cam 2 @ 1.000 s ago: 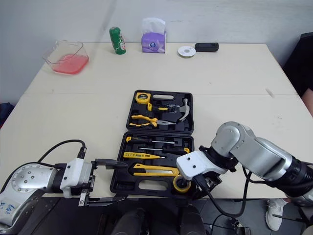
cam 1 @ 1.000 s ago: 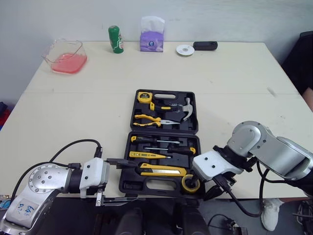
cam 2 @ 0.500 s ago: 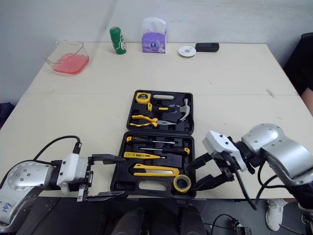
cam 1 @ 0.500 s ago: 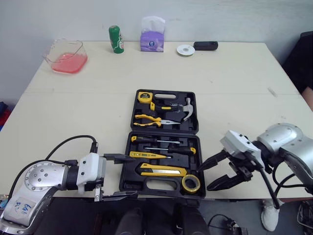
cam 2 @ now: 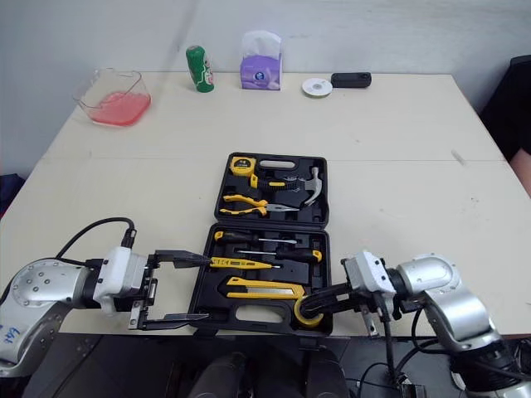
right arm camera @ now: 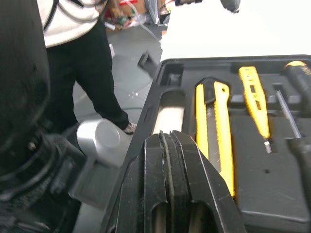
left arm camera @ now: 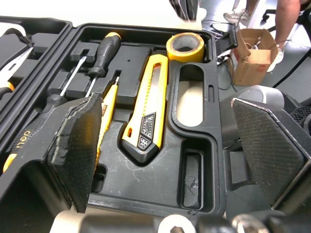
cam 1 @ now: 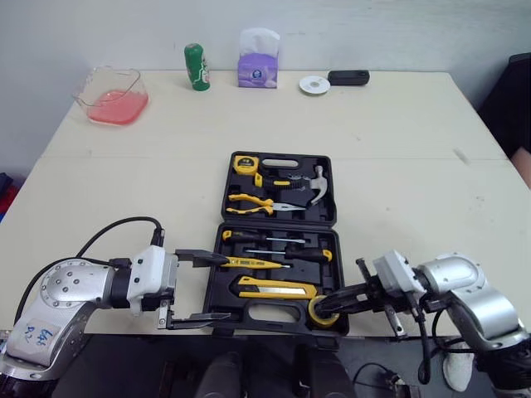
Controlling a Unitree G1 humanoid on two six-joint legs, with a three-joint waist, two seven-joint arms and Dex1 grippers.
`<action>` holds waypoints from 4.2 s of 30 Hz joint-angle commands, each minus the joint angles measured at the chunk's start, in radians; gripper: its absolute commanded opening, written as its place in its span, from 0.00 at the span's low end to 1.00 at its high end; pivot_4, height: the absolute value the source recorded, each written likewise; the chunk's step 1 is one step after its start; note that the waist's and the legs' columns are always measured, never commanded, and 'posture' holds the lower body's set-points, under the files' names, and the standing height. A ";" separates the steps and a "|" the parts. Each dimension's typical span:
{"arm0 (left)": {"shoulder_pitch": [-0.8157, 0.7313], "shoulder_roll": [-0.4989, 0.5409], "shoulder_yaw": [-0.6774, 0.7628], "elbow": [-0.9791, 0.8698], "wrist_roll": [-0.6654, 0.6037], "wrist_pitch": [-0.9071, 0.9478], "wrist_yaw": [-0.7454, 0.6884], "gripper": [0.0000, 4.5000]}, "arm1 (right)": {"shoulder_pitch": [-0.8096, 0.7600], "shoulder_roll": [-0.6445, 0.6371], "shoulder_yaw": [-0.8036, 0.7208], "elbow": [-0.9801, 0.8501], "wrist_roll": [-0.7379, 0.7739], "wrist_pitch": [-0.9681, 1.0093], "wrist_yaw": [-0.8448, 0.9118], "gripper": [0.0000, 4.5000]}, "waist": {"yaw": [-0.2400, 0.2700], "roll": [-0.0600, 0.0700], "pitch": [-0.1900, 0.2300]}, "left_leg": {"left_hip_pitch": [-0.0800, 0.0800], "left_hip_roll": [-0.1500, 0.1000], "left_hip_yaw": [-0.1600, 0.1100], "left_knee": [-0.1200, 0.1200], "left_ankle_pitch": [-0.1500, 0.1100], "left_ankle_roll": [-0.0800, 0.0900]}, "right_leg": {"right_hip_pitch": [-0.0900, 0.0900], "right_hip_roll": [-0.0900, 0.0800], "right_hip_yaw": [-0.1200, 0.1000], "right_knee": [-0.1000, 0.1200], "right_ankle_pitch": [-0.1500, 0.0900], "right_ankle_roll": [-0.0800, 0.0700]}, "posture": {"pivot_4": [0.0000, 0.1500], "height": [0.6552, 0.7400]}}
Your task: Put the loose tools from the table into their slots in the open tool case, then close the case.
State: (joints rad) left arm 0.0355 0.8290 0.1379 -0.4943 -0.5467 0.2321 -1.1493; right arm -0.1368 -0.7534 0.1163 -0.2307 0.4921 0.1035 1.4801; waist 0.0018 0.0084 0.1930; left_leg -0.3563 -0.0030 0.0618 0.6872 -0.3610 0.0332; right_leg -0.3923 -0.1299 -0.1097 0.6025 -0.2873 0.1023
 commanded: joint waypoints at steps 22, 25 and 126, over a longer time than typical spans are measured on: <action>0.003 -0.003 0.008 0.000 0.007 -0.002 0.003 1.00 | 0.009 0.067 0.144 0.358 -0.184 -0.252 -0.068 0.01 | -0.004 -0.014 -0.011 | 0.021 0.002 -0.003 -0.005 -0.003 -0.004 | 0.021 0.000 -0.001 -0.009 -0.001 -0.001 | 1.00 1.00; 0.007 0.003 0.009 0.005 0.009 0.011 0.012 1.00 | -0.001 0.098 0.110 0.411 -0.076 -0.219 -0.001 0.01 | -0.004 -0.016 -0.012 | 0.022 0.004 -0.003 -0.005 -0.006 -0.007 | 0.022 0.001 -0.001 -0.009 -0.001 -0.002 | 1.00 1.00; -1.020 -0.281 -0.125 0.748 0.124 1.137 0.726 1.00 | -0.866 0.092 -0.068 0.457 -0.092 1.350 -0.757 0.99 | -0.004 0.000 0.000 | -0.016 -0.004 0.005 0.001 0.007 0.000 | -0.020 0.004 -0.009 0.012 0.001 0.002 | 1.00 1.00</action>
State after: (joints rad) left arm -0.9610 0.5453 0.0174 0.2523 -0.4383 1.3873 -0.4115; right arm -0.9971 -0.6548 0.0780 0.2479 0.3869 1.4474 0.7320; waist -0.0018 0.0079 0.1931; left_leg -0.3726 -0.0075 0.0664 0.6881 -0.3539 0.0328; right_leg -0.4127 -0.1260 -0.1184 0.6146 -0.2858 0.1041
